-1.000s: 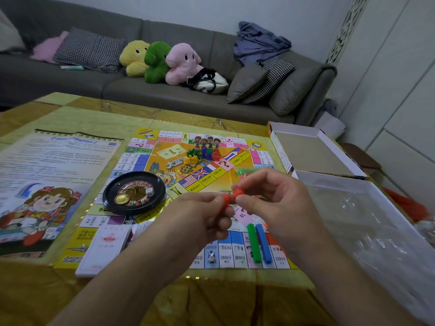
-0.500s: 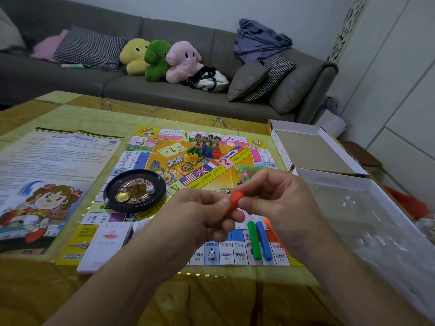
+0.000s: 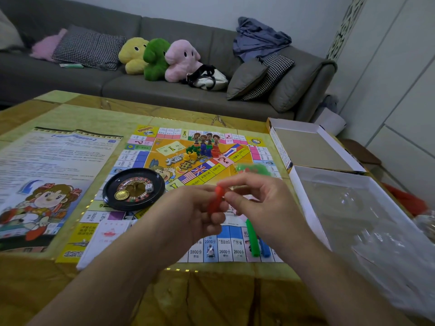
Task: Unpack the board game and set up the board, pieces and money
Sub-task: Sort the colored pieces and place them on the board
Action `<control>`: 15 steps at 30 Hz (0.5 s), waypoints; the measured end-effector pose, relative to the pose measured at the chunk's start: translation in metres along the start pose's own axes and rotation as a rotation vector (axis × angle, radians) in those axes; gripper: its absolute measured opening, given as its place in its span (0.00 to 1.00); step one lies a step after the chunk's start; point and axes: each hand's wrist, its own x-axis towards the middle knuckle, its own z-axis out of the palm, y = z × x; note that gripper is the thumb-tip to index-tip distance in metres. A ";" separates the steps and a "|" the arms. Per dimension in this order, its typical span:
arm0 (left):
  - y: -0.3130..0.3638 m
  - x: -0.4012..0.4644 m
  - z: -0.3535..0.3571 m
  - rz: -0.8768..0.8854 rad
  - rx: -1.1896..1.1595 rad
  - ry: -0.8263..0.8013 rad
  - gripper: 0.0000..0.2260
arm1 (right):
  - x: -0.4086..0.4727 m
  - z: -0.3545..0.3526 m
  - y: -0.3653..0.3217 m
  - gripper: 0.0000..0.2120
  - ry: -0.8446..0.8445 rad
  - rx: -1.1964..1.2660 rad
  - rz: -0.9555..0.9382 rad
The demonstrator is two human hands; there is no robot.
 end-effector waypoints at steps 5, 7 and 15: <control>0.010 0.011 -0.028 -0.025 -0.048 0.236 0.12 | 0.016 0.007 0.029 0.23 -0.011 -0.221 0.142; 0.013 0.014 -0.036 -0.030 -0.034 0.278 0.14 | 0.020 0.015 0.035 0.18 -0.059 -0.379 0.160; 0.011 0.014 -0.033 0.051 0.006 0.253 0.11 | 0.025 0.052 0.042 0.06 -0.148 -0.694 0.009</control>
